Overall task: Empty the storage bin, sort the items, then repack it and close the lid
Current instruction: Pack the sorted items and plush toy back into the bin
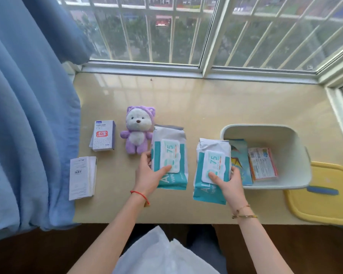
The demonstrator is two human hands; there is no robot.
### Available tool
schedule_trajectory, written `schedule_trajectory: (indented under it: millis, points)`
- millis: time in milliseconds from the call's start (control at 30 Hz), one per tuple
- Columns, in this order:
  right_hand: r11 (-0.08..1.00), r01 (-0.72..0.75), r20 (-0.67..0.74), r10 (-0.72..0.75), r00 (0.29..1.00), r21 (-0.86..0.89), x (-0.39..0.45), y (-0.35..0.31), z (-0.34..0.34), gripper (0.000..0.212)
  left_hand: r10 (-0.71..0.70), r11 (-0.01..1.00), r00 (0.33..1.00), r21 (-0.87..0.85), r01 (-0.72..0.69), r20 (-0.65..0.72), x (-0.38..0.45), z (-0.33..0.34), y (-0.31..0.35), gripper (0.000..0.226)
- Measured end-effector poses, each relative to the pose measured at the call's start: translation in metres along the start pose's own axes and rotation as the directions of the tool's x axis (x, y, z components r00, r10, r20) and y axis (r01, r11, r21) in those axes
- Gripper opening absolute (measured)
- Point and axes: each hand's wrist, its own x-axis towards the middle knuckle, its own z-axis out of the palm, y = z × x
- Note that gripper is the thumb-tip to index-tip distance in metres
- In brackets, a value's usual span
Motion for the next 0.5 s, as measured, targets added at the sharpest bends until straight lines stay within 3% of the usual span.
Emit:
schedule_trajectory:
  millis: [133,300,500]
  points:
    - [1.0,0.011,-0.036,-0.011,0.999,-0.01,0.032,-0.01,-0.083,0.064,-0.014,0.999,0.998,-0.042,0.017,0.065,-0.01,0.091,0.018,0.059]
    - [0.999,0.028,-0.09,-0.03,0.996,-0.029,0.081,-0.004,-0.173,0.069,-0.025,0.999,0.998,-0.026,0.026,0.052,-0.016,0.196,0.027,0.055]
    - [0.999,0.026,-0.054,-0.028,0.998,-0.043,0.134,0.006,-0.224,0.066,-0.07,0.995,0.997,0.076,0.067,0.033,-0.006,0.276,0.016,0.053]
